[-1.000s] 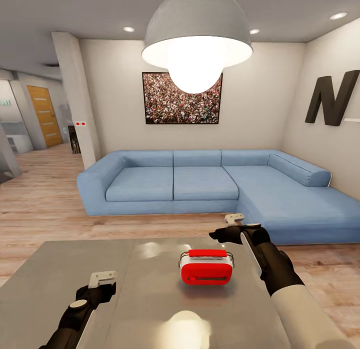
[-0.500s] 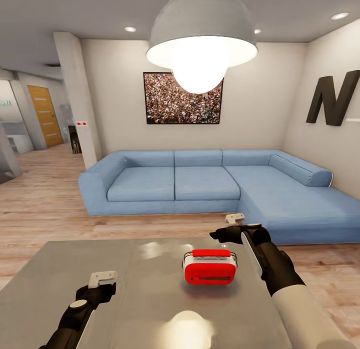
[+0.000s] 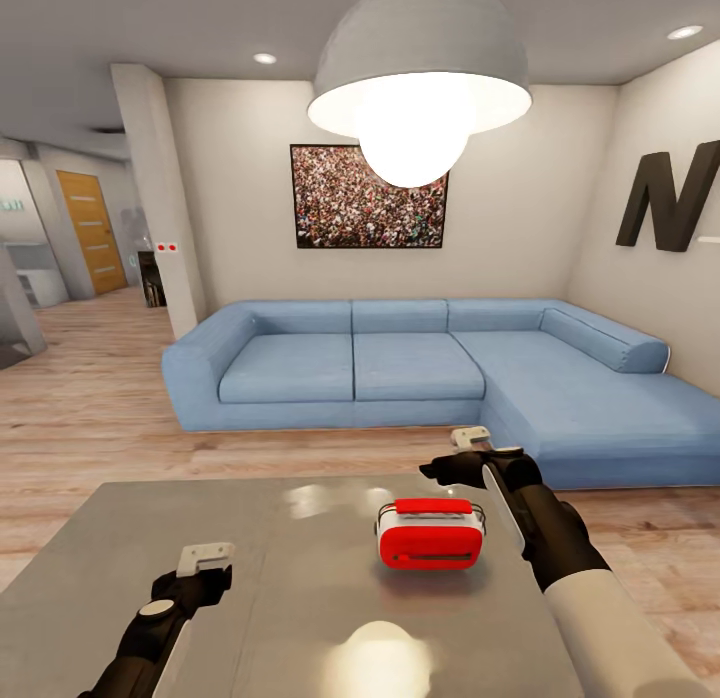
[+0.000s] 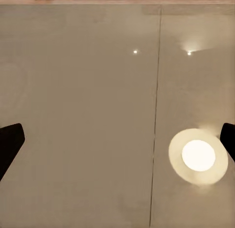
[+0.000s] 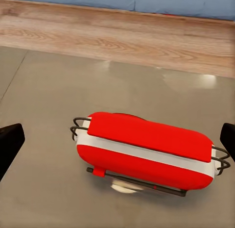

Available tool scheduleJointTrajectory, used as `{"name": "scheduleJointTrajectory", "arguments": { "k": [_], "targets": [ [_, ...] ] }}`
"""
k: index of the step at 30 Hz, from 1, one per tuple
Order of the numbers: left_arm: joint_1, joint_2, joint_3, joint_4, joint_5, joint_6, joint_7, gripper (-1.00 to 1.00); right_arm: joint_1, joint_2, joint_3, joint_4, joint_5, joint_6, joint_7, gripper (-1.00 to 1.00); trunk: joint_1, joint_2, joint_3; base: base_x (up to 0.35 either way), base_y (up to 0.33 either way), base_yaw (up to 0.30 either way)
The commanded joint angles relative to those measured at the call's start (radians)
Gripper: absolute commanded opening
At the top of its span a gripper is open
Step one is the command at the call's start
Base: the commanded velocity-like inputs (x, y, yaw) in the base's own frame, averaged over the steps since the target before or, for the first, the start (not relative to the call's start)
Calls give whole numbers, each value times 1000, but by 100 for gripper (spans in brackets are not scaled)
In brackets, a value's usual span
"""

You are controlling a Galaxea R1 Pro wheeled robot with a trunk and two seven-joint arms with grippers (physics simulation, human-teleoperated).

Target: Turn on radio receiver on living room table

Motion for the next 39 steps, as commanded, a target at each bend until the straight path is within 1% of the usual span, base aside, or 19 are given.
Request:
{"name": "scheduleJointTrajectory", "arguments": {
  "k": [1,39],
  "targets": [
    [0,0,0,0,0,0,0,100,0,0,0,0,0,0,0,100,0,0,0,0,2,0],
    [1,1,0,1,0,0,0,100,0,0,0,1,0,-2,1,100,0,0,0,0,0,0]
  ]
}}
